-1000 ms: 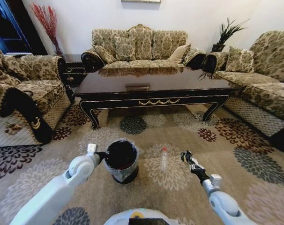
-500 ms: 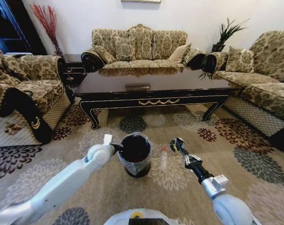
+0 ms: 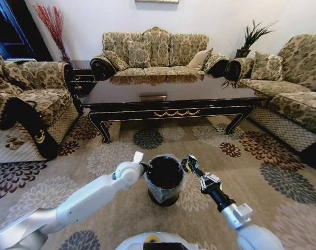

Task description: Move to the front of the table and pick up the trash from the floor, then place it into the trash bin.

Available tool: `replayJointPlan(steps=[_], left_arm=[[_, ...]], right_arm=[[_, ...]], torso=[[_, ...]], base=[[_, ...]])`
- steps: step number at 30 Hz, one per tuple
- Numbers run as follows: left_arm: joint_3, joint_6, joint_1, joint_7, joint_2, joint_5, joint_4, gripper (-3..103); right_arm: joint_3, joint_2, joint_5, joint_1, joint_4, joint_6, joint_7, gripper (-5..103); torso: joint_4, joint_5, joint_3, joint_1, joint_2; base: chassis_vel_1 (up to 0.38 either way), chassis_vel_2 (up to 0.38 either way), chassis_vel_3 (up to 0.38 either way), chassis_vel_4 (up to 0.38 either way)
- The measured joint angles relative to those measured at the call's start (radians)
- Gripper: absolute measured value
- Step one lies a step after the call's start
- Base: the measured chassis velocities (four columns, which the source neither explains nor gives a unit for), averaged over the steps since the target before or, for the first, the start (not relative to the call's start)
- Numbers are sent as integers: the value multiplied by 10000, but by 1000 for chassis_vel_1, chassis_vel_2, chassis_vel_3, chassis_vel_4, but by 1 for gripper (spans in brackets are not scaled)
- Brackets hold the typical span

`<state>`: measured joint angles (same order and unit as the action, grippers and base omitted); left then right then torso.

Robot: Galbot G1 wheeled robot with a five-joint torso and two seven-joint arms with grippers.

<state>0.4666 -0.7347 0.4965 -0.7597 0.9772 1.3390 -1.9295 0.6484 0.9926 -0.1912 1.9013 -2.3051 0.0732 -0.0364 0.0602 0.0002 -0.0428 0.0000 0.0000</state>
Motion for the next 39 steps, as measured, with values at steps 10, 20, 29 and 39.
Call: replayJointPlan(steps=[10, 20, 29, 39], left_arm=[[489, -7, -472, -94, -176, 236, -278, 3], [657, -7, -378, -256, 197, 92, -206, 3], [294, -8, 60, -250, 10, -77, -203, 3], [-1477, -9, 1797, -101, -861, -543, -613, 3]], right_arm=[[-230, 102, 185, -12, -71, -20, -88, 0], [-207, 356, 302, 201, -173, -83, -211, 27], [-141, 428, -87, 25, -96, -157, -14, 59], [160, 208, -3700, -1858, 1637, -1310, 1206, 91]], torso=[[-4, -1, 0, 0, 0], [0, -2, 0, 0, 0], [1, -3, 1, 0, 0], [-2, -2, 0, 0, 0]], base=[[0, 0, 0, 0], [0, 0, 0, 0], [0, 0, 0, 0], [0, 0, 0, 0]])
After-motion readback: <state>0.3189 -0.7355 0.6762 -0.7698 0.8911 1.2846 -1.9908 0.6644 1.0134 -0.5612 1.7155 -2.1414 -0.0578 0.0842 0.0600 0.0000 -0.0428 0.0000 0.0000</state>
